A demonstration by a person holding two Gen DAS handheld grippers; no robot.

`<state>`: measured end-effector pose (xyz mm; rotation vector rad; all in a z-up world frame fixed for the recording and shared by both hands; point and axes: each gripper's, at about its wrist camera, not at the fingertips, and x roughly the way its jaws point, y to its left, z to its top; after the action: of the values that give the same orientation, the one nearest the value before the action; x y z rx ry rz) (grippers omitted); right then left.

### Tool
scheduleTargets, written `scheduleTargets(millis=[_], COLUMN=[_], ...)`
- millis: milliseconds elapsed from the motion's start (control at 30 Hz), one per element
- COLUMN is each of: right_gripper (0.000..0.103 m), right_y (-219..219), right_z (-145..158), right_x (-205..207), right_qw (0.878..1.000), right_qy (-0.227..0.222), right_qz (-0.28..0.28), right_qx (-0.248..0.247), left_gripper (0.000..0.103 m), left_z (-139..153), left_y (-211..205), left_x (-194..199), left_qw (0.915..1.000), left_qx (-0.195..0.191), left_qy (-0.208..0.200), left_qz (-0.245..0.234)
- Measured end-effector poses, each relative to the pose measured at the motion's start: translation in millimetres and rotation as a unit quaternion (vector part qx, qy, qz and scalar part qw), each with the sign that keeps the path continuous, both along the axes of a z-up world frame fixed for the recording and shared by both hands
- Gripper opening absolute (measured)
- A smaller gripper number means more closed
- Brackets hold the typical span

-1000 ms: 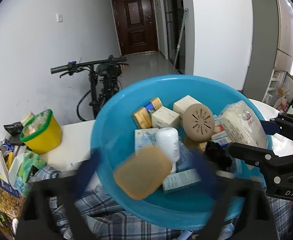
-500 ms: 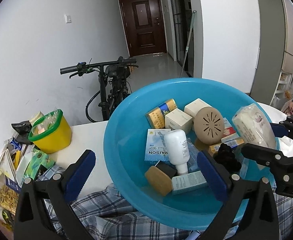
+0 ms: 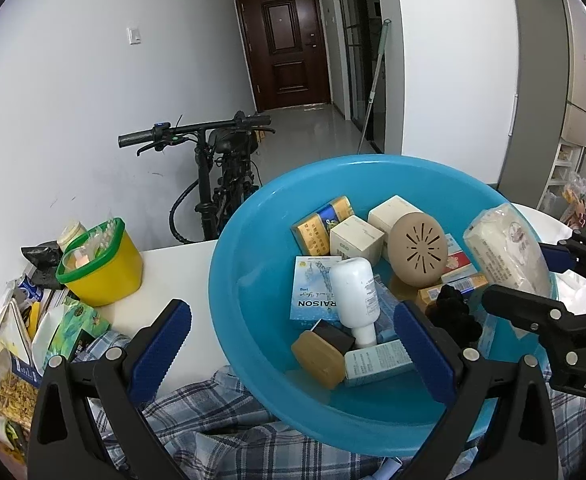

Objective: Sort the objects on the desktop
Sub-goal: 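Open the right tool to drop the white Saizeriya pouch into the basin, then move the left tool onto the shirt and grasp the light blue lotion tube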

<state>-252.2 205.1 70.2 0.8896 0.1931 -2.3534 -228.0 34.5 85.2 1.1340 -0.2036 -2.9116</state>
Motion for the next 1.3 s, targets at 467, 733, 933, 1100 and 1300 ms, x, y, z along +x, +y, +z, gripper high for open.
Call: scheduleTargets(millis=[467,733,933,1100,1300], right_gripper=[0.103,0.103,0.103,0.103,0.103], right_y=[6.2,10.4,14.5,16.1,20.8], right_z=[2.6,7.0,11.5,15.0,16.8], right_x=[-5.9,-4.1,-2.4,-2.5,-3.2], right_qw=[0.999,0.999,0.999,0.999,0.999], right_qy=[0.009,0.018,0.019,0.016,0.018], right_qz=[-0.036,-0.047,-0.043,-0.038,-0.046], right_qx=[0.005,-0.003,-0.010,-0.019,-0.015], left_gripper=[0.103,0.103,0.103,0.103,0.103], left_z=[3.1,10.0,12.7,4.5,1.6], left_y=[3.4,11.3,17.6,24.2,19.8], left_x=[3.1,11.6,16.0,22.1,55.9], left_qw=[1.0000,0.9996,0.9993,0.9989,0.9977], left_qx=[0.004,-0.009,-0.017,-0.029,-0.048], left_qy=[0.002,0.013,0.020,0.012,0.015], left_qz=[-0.008,-0.022,-0.028,-0.034,-0.045])
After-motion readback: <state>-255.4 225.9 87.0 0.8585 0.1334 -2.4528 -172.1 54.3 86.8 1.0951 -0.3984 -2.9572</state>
